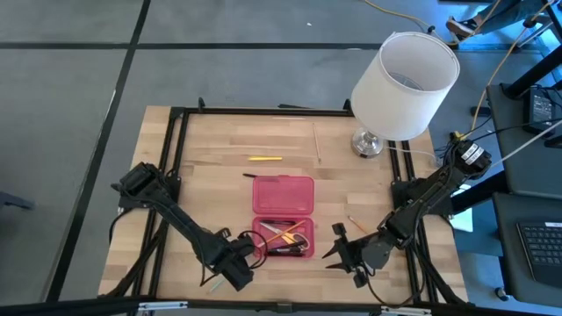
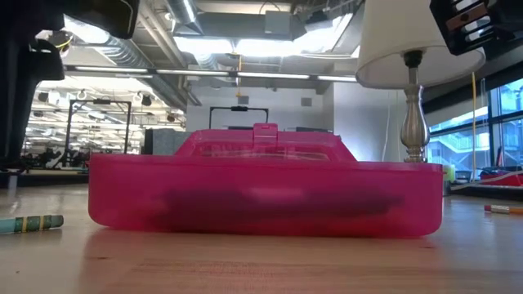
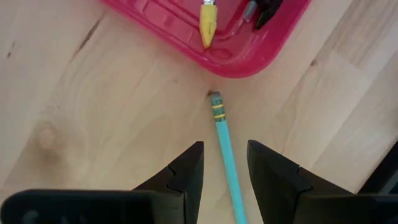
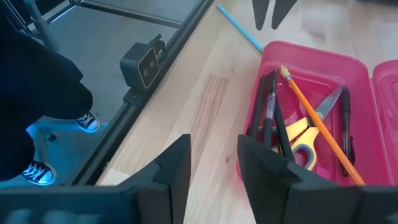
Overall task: Pick & place school supplies into a supply box
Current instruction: Put the blue pencil into the red supply box
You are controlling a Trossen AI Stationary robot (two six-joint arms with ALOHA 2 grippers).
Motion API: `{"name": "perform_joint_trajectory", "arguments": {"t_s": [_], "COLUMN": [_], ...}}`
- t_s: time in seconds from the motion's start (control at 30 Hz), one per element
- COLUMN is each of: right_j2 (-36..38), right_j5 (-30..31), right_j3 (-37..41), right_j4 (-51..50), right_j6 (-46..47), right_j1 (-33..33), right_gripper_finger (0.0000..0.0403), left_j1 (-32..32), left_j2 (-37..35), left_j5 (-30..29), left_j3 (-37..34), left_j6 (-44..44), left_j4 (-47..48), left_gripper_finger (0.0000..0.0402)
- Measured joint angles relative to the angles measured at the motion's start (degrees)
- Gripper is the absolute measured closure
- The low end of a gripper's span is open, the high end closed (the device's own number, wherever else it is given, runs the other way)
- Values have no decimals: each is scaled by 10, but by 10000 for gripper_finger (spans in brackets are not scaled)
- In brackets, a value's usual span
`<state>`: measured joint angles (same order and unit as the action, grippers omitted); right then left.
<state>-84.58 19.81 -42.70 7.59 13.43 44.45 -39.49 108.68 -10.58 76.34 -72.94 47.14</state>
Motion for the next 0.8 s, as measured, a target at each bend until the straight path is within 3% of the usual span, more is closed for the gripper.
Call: {"name": "perform_joint_trajectory", "arguments": {"t_s": [0.8], "right_j2": [0], "right_j5": [0], "right_j3": [0], "right_j4": [-2], "right_j6": [0], "right_j1": [0], "right_gripper_finger": [267], "left_j1": [2], "left_j2": [0], "left_j5": [-48], "left_j3": [0], "left_j6": [6], "left_j4": [-24], "left_gripper_finger": [286]}}
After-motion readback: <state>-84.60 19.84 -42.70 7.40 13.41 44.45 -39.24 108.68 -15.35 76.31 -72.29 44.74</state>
